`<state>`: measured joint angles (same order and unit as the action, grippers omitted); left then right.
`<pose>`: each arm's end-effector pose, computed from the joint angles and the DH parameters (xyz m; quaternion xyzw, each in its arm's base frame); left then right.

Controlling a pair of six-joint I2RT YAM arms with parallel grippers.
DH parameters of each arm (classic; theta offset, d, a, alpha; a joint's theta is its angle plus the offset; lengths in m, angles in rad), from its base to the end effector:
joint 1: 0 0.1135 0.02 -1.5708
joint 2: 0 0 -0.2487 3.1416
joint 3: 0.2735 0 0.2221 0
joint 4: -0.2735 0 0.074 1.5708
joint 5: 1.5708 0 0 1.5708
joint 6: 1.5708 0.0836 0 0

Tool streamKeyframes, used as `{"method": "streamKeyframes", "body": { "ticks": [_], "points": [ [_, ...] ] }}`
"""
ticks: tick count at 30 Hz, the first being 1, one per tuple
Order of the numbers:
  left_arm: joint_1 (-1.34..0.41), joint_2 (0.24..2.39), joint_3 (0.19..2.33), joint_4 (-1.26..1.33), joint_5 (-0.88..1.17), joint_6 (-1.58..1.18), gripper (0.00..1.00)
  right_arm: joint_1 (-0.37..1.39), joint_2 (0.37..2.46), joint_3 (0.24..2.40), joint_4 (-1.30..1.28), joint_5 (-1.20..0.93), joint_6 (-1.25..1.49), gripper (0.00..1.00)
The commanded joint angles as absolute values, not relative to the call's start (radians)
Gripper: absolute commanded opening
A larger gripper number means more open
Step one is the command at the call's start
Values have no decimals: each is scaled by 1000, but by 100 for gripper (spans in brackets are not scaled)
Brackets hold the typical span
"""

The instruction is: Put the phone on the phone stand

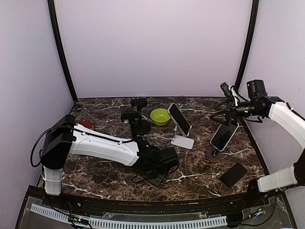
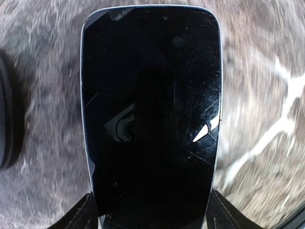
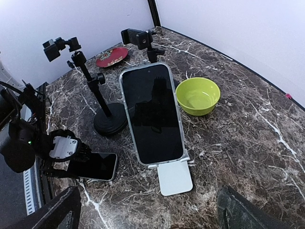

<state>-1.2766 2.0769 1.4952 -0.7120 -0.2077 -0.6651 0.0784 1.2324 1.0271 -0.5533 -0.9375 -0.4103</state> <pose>0.1310 -0.3729 0.1138 0.2829 0.9437 -0.0554 0.1623 0.2426 0.0867 0.2783 -0.3714 0.7521 0.3511 0.4161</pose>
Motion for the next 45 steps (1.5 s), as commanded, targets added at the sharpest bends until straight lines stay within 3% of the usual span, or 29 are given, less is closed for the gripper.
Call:
{"method": "streamKeyframes", "body": {
  "ticks": [1,8,23,32,40,45],
  "points": [
    [-1304,1977,1393,-672,-261,-593,0,124,1215,1126,-678,-898,-469,100],
    [-1328,1831,1323,-574,-333,-490,0,156,1247,1251,-825,-899,-484,100],
    [-1413,1593,1334,-378,-601,-357,0,221,1229,1293,-750,-950,-241,100],
    [-1387,1771,1596,-176,-985,-284,0,357,1300,1304,-549,-933,-63,83],
    [-1316,1894,1802,-114,-934,-266,0,399,1332,1329,-378,-1002,89,73],
    [-1313,1910,1818,-56,-928,-225,0,409,1335,1301,-295,-1019,143,55]
  ]
}}
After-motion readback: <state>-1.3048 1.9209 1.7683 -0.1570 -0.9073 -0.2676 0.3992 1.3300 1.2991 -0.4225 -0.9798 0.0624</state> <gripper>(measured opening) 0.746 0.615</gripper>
